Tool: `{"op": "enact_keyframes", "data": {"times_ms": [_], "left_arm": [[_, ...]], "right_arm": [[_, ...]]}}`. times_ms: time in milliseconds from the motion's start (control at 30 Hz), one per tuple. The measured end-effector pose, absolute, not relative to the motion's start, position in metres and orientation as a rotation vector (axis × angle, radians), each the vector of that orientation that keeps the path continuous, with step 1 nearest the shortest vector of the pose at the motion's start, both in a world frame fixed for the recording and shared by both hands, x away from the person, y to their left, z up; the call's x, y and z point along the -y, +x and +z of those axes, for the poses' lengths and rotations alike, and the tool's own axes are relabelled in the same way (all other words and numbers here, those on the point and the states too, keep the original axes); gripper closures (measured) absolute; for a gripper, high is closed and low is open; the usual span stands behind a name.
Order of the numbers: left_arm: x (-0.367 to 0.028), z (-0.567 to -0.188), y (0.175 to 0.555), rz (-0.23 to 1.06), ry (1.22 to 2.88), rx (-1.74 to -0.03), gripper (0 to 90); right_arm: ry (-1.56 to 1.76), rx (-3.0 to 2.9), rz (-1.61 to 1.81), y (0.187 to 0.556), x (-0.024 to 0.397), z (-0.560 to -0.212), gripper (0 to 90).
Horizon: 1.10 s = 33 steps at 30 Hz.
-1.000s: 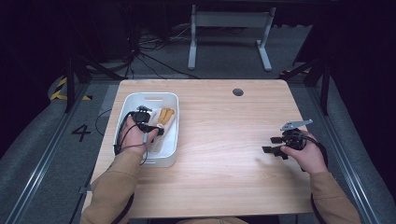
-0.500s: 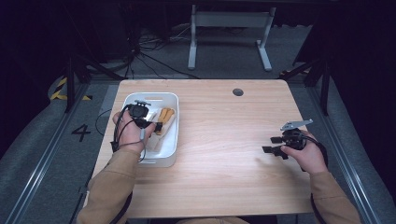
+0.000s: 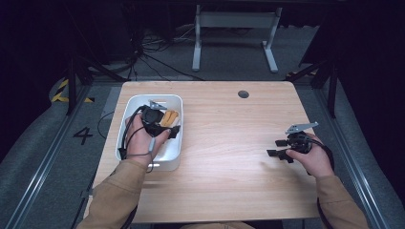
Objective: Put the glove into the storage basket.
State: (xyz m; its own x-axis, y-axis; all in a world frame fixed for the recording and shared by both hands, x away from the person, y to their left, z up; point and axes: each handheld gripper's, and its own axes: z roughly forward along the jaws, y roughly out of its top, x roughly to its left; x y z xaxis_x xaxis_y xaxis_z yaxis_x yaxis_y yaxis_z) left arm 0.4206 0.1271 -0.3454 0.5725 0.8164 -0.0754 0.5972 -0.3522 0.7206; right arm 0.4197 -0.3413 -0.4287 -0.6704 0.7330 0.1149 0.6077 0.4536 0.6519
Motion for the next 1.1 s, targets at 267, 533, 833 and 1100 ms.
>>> {"op": "enact_keyframes", "data": {"times_ms": [267, 533, 833, 1100], "left_arm": [[-0.088, -0.357, 0.400, 0.236, 2.140, -0.917, 21.8], [-0.051, -0.382, 0.385, 0.132, 2.192, -0.761, 21.7], [-0.025, -0.424, 0.378, 0.051, 2.223, -0.607, 27.3], [-0.013, -0.445, 0.375, 0.036, 2.261, -0.562, 25.0]], "right_arm": [[1.165, -2.520, 1.020, 0.420, 0.342, -0.429, 35.1], [1.173, -2.524, 1.018, 0.420, 0.344, -0.431, 34.9], [1.175, -2.522, 1.008, 0.419, 0.344, -0.433, 34.8], [1.179, -2.524, 1.009, 0.420, 0.344, -0.435, 34.7]]}}
